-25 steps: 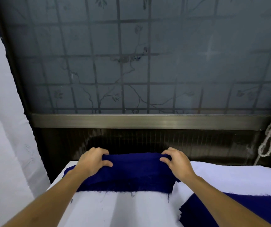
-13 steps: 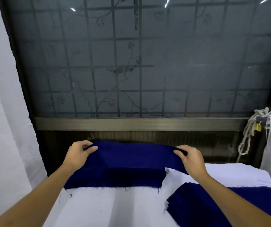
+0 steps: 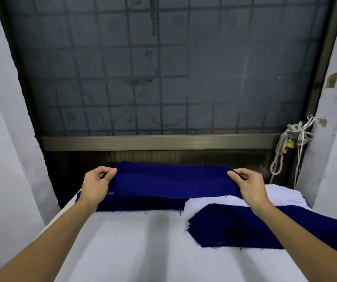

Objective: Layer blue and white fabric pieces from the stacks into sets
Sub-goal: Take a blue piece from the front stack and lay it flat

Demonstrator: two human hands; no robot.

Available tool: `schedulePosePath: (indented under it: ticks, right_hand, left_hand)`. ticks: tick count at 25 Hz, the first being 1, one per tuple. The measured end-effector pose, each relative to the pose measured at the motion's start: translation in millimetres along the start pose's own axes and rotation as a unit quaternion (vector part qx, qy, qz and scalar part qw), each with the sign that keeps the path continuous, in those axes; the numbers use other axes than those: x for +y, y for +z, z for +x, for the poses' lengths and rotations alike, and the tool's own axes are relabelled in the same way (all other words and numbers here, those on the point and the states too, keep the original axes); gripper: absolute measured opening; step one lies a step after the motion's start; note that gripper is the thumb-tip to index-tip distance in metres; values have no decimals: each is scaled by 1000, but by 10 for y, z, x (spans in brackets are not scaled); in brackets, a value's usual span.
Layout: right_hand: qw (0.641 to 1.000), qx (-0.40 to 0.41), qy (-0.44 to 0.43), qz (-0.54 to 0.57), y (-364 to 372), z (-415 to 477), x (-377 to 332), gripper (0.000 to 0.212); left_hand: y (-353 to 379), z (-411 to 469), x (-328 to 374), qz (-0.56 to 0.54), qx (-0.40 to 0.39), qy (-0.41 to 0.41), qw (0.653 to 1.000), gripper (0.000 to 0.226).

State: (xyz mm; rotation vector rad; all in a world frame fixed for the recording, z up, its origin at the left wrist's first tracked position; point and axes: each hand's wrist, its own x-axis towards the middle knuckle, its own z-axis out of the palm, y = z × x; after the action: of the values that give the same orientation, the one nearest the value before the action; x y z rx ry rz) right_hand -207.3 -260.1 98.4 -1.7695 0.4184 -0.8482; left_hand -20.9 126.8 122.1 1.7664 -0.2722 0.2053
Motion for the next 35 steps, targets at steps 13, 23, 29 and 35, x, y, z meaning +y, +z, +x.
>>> schedulePosePath:
  ticks: [13,23,29,35]
  right_hand:
    - [983,-73,96,-137,-603,-1203,1012,26]
    - [915,-42,51,-397,-757,-1576,1157,30]
    - [896,-50,28,-439,-729,-1610,1089,25]
    - [903,-40,-5,-428,-735,-1626,1087,21]
  left_hand:
    - [53,-1301,-914,185,-115,-82,973,37]
    - [31,-1582,-1408,328,-125,59,934,36]
    - [41,-1591,-1438,315,-100,68,941,33]
    - [55,-1581,-1445,268,-98,18,958,20]
